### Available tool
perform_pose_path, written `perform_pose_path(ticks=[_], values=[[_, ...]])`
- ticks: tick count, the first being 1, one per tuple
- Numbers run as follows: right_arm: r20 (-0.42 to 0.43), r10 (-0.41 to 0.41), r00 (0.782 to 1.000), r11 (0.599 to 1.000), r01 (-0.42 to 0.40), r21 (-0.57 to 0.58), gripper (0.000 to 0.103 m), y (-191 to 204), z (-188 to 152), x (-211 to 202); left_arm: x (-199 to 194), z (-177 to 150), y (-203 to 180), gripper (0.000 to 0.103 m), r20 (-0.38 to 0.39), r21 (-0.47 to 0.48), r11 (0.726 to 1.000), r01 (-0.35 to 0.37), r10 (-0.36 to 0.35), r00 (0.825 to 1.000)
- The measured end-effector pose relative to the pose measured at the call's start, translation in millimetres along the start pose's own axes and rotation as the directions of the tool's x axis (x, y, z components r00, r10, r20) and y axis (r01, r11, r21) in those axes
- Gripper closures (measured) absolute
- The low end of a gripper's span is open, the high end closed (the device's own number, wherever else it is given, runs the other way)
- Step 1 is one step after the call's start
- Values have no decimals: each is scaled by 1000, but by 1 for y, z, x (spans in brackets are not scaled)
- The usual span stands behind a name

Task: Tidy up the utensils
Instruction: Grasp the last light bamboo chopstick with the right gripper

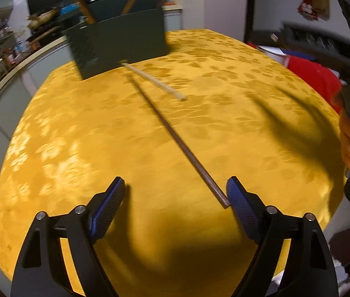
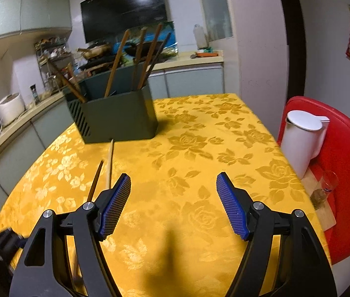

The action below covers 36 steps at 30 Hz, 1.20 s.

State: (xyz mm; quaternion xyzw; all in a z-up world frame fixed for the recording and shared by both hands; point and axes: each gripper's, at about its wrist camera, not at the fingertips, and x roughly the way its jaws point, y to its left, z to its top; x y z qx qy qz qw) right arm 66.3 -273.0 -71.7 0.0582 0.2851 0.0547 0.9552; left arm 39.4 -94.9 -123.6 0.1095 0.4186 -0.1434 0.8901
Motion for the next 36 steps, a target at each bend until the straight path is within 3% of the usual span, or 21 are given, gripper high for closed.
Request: perform_pose_path(ticks=[6, 9, 17, 23, 29, 36], values=[[-46, 48, 998, 997, -50, -56, 38, 21, -8, 11, -2, -8, 53, 39, -4, -137, 990, -38, 38, 999], [-83, 70, 994, 993, -77, -85, 42, 33, -12, 21, -4, -10, 62, 47, 7, -152, 987, -55, 57, 998], [-207, 114, 972, 980, -144, -136, 45, 65, -17, 55, -2, -10, 59, 48, 30, -162, 985, -66, 71, 997], [-309, 91, 947, 974, -149, -168, 45, 83, -14, 80, -2, -11, 59, 48, 34, -164, 984, -68, 74, 997], [-333, 75, 940, 969, -148, -200, 46, 99, -8, 97, -2, -12, 59, 48, 43, -161, 985, -67, 75, 996], [-334, 44, 941, 967, -125, -223, 70, 104, -3, 108, -3, -13, 58, 48, 51, -157, 985, -68, 77, 996]])
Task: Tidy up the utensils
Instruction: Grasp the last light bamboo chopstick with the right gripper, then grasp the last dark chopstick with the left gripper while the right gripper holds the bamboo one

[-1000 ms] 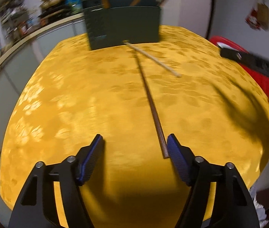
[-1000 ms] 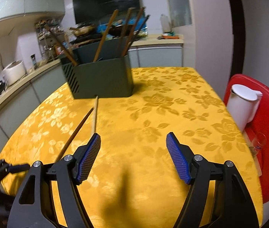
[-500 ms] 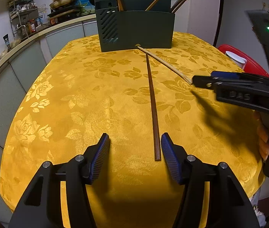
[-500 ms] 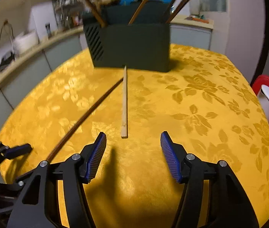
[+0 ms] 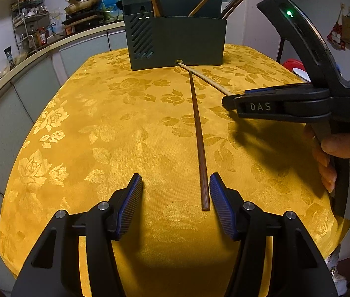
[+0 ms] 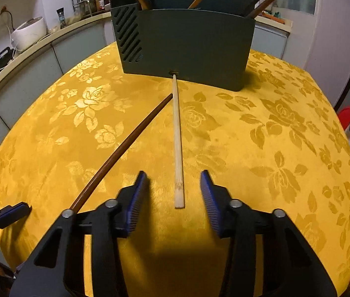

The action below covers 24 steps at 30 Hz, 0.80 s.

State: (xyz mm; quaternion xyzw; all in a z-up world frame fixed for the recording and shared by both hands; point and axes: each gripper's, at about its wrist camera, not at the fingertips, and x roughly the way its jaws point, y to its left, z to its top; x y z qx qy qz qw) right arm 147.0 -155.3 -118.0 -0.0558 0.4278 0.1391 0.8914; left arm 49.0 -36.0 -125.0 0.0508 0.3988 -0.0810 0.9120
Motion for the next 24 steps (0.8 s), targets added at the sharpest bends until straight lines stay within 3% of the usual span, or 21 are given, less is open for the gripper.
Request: perform_pose_path(ticks=[3, 6, 24], values=[[3, -10, 1000, 1000, 10, 8, 86, -5, 1, 0, 0, 0, 0, 48, 1, 0, 1000, 0, 0, 1000], [3, -13, 1000, 1000, 13, 17, 93, -11, 0, -1, 0, 0, -1, 48, 4, 1, 1000, -1, 1, 1000], [8, -43, 999, 996, 42, 74, 94, -33, -70, -56, 0, 0, -2, 48, 17, 2, 1000, -12, 12, 1000]])
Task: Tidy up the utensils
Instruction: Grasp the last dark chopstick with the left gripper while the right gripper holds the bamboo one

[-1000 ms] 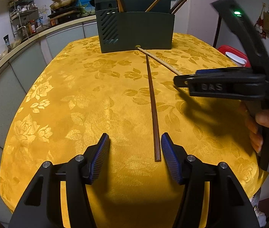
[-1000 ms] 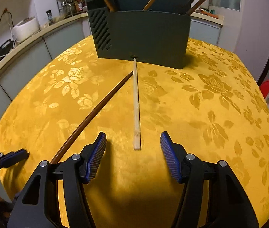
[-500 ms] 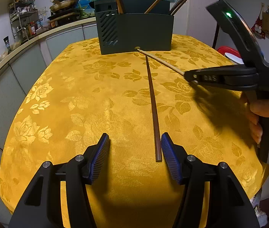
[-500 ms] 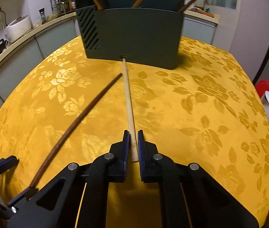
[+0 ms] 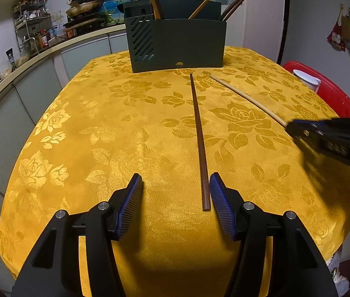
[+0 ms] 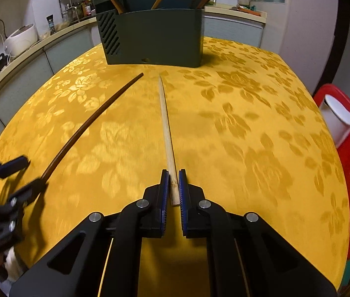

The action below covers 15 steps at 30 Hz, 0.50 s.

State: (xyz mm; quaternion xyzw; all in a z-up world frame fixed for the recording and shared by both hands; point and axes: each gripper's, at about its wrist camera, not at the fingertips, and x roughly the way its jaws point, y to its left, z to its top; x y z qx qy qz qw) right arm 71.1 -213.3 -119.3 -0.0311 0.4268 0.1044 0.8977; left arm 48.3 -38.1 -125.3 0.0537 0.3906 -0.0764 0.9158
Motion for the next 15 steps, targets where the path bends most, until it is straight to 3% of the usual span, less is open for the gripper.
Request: perform_pose_path(ticks=[10, 14, 15], values=[[33, 79, 996, 997, -79, 3, 94, 14, -30, -23, -2, -3, 0, 48, 22, 5, 1000, 4, -4, 1000], [49, 100, 994, 995, -101, 10, 88, 13, -32, -23, -5, -6, 3, 49, 30, 0, 1000, 25, -25, 999], [54, 101, 993, 995, -102, 12, 79, 13, -32, -24, -6, -7, 4, 50, 33, -3, 1000, 31, -31, 999]])
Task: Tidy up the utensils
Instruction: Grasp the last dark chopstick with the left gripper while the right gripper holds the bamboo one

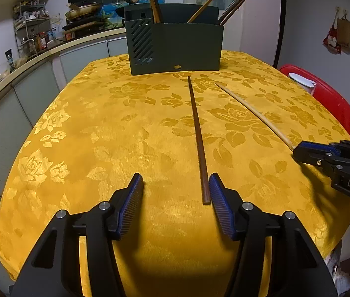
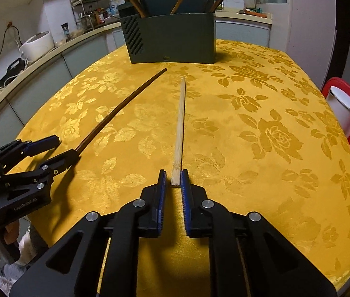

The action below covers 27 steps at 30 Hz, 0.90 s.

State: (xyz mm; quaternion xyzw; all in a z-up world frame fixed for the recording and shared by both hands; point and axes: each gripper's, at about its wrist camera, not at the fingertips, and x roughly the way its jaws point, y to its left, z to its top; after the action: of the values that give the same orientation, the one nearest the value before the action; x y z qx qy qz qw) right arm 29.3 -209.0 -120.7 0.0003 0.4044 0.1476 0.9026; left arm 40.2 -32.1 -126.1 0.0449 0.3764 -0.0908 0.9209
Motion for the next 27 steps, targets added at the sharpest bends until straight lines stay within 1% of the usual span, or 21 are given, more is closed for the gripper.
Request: perform_pose_path(ticks=[1, 3, 5, 8, 9, 12, 17, 19, 22, 24, 27], values=[[11, -7, 1000, 1000, 7, 0, 67, 0, -1, -1, -1, -1, 1, 50, 4, -6, 1000, 6, -6, 1000], [31, -14, 999, 1000, 14, 1, 57, 0, -2, -2, -3, -3, 3, 51, 10, -19, 1000, 20, -20, 1000], [32, -9, 999, 1000, 9, -4, 57, 0, -2, -1, -5, -5, 4, 54, 16, -29, 999, 37, -36, 999], [47, -17, 999, 1000, 18, -22, 57, 2, -4, 1, -6, -6, 1, 67, 25, -15, 998, 59, -58, 998], [47, -20, 999, 999, 21, -28, 57, 3, -4, 2, -6, -7, -3, 74, 27, 0, 998, 63, -63, 998], [54, -19, 998, 999, 21, -32, 57, 4, -6, 0, -9, -11, -7, 83, 34, 23, 998, 63, -63, 997], [79, -38, 996, 998, 41, -39, 57, 8, -9, 1, -12, -16, -14, 84, 51, 54, 996, 65, -68, 996], [91, -59, 994, 997, 63, -50, 66, 8, -8, 3, -11, -15, -17, 88, 56, 66, 996, 66, -70, 996], [105, -69, 992, 996, 74, -47, 73, 6, -5, 6, -9, -13, -20, 92, 57, 82, 995, 58, -63, 996], [112, -78, 991, 996, 83, -44, 75, 6, -5, 7, -8, -12, -20, 95, 53, 79, 995, 53, -57, 997], [123, -93, 988, 994, 100, -53, 77, 9, -5, 8, -7, -9, -21, 96, 35, 72, 997, 39, -42, 999]])
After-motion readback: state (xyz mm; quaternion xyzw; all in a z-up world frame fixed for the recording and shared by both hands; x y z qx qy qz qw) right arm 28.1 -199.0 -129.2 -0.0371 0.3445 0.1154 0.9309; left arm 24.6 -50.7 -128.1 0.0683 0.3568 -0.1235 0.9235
